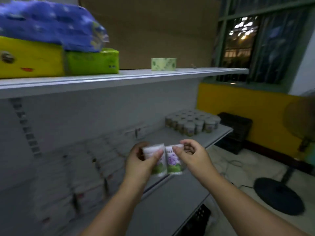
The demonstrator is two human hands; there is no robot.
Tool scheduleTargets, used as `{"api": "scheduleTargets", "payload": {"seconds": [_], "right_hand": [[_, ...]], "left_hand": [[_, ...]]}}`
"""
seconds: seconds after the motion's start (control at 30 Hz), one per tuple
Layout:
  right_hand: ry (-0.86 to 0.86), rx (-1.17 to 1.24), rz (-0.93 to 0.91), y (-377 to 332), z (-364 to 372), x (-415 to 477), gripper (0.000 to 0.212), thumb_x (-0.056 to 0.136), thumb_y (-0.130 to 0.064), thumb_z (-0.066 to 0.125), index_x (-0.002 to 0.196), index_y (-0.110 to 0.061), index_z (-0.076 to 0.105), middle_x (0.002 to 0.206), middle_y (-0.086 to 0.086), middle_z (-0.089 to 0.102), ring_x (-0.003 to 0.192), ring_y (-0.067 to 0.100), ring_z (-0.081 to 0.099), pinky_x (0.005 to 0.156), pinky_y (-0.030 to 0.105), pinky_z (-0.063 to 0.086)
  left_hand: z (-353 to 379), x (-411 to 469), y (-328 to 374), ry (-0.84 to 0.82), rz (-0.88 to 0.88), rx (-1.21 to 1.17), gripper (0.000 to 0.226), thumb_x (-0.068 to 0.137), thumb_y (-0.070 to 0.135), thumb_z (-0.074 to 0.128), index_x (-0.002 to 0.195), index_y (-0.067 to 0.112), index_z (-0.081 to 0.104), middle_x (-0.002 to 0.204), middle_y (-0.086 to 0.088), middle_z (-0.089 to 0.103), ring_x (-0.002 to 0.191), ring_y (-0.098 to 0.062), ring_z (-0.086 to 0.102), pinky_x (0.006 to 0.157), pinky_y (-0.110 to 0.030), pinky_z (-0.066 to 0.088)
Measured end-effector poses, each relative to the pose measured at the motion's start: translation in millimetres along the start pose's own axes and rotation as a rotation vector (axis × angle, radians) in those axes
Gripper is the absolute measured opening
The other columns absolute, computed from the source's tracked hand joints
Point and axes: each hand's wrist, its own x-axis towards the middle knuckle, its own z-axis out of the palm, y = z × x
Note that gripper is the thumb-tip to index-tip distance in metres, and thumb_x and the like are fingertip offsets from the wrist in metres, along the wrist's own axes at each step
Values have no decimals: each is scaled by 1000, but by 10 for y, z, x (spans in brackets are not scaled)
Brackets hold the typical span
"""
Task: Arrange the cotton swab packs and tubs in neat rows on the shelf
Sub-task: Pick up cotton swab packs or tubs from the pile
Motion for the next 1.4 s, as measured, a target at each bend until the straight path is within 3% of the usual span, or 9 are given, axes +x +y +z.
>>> {"api": "scheduleTargets", "payload": {"seconds": [0.2, 0.43, 0.67, 0.8, 0.93, 1.07, 1.2, 1.3, 1.4], "right_hand": [[59, -179, 135, 539, -756, 731, 49, 68, -33, 82, 108, -21, 58, 105, 2, 65, 95, 16, 64, 83, 34, 56], [174, -210, 172, 987, -1458, 1316, 40, 74, -24, 79, 108, -21, 58, 101, 0, 68, 89, 11, 66, 77, 30, 57], [105, -229, 62, 1395, -1645, 1990, 32, 77, -28, 76, 101, -30, 55, 103, -5, 63, 92, 9, 62, 78, 30, 56], [11, -263, -112, 1562, -1714, 2287, 29, 77, -33, 75, 89, -41, 50, 100, -10, 55, 89, 7, 60, 78, 30, 55], [-145, -319, -267, 1694, -1770, 2477, 28, 82, -47, 63, 106, -44, 47, 106, -25, 48, 95, -1, 55, 78, 20, 50], [-205, -268, -400, 1835, -1753, 2569, 41, 83, -55, 43, 111, -30, 59, 109, -21, 52, 100, -10, 48, 77, 3, 39], [-209, -186, -406, 1880, -1762, 2673, 26, 83, -56, 42, 99, -38, 52, 105, -12, 55, 97, -10, 51, 74, 1, 38], [-169, -144, -413, 1892, -1796, 2799, 28, 82, -59, 43, 101, -40, 51, 108, -12, 53, 96, -7, 54, 75, 5, 43], [-130, -198, -468, 1973, -1807, 2886, 38, 82, -51, 53, 104, -21, 61, 113, -10, 49, 99, -8, 48, 84, 9, 42]], "left_hand": [[1017, 537, -698, 111, -104, -81, 61, 65, 3, 82, 114, 19, 47, 110, -9, 62, 98, -23, 63, 90, -41, 52], [1737, 954, -1260, 25, -195, 17, 57, 59, 15, 87, 109, 15, 60, 105, -3, 68, 94, -19, 65, 82, -34, 54], [2087, 1318, -1469, 102, -144, 24, 52, 66, -4, 79, 105, 24, 58, 99, 8, 65, 88, -6, 65, 66, -21, 52], [2327, 1444, -1528, 210, -58, 82, 49, 71, -8, 74, 97, 30, 55, 100, 8, 64, 86, 2, 63, 79, -24, 53], [2514, 1577, -1605, 277, -32, 153, 53, 74, 3, 77, 108, 34, 50, 102, 22, 58, 91, 11, 58, 87, -29, 48], [2509, 1604, -1666, 294, -44, 295, 56, 69, 20, 82, 116, 34, 55, 117, 13, 62, 111, -12, 60, 93, -39, 52], [2543, 1622, -1597, 404, -114, 510, 74, 72, 25, 80, 136, 27, 43, 140, 7, 45, 129, -17, 43, 103, -32, 40], [2540, 1676, -1416, 465, 100, 658, 49, 78, 24, 75, 119, 32, 49, 132, 2, 47, 123, -16, 43, 102, -24, 33], [2603, 1942, -1186, 309, 287, 854, 28, 75, 35, 62, 102, 33, 58, 114, 9, 52, 109, -6, 44, 92, -5, 26]]}}
